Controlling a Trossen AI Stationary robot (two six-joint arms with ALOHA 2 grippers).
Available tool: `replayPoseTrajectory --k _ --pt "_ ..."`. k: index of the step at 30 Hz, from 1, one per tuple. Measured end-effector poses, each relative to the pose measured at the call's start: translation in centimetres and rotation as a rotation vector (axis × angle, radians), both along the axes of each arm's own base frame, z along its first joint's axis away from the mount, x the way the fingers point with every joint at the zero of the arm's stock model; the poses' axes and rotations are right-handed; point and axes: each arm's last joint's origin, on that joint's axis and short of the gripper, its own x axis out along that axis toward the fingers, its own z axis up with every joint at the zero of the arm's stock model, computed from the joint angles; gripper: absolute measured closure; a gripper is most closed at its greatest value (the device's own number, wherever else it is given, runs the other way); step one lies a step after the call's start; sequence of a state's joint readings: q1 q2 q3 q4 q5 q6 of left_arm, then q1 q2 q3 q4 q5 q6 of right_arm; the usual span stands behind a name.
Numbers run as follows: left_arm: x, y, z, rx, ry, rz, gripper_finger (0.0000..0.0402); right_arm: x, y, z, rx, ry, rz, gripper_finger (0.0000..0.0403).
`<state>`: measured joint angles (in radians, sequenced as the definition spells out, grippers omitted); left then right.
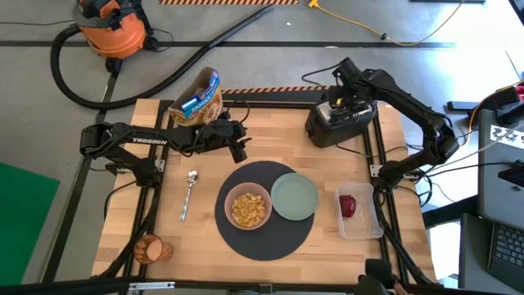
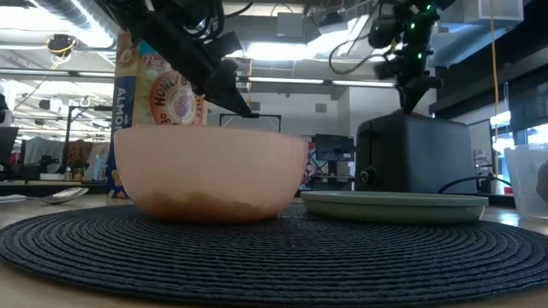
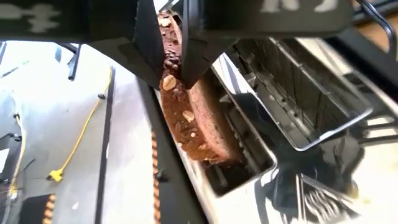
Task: Arrange a breakfast setting
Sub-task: Put the toasted bread from the toaster on the light blue plate
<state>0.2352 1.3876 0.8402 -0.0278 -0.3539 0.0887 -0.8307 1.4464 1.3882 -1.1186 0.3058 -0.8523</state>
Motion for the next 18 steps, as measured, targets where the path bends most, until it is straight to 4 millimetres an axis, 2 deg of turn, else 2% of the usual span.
replayPoseTrajectory --k 5,10,16,18 --pt "0.3 0.0 0.4 -0.006 -0.053 -0.039 0.0232 -0.7 1.1 3.2 -0.008 -0.132 -0.007 0.0382" --pt "1.1 -0.1 1.6 0.024 -0.180 -0.193 0.0232 -1.5 2.5 5.9 0.011 -0.312 0.025 0.0385" --pt "2.9 1.4 2.4 0.115 -0.421 -0.357 0.0231 -2.6 4.3 7.7 0.049 -0.456 0.075 0.0386" --pt "3.7 2.2 2.0 0.114 -0.479 -0.400 0.0223 -2.9 4.9 8.1 0.066 -0.497 0.095 0.0386"
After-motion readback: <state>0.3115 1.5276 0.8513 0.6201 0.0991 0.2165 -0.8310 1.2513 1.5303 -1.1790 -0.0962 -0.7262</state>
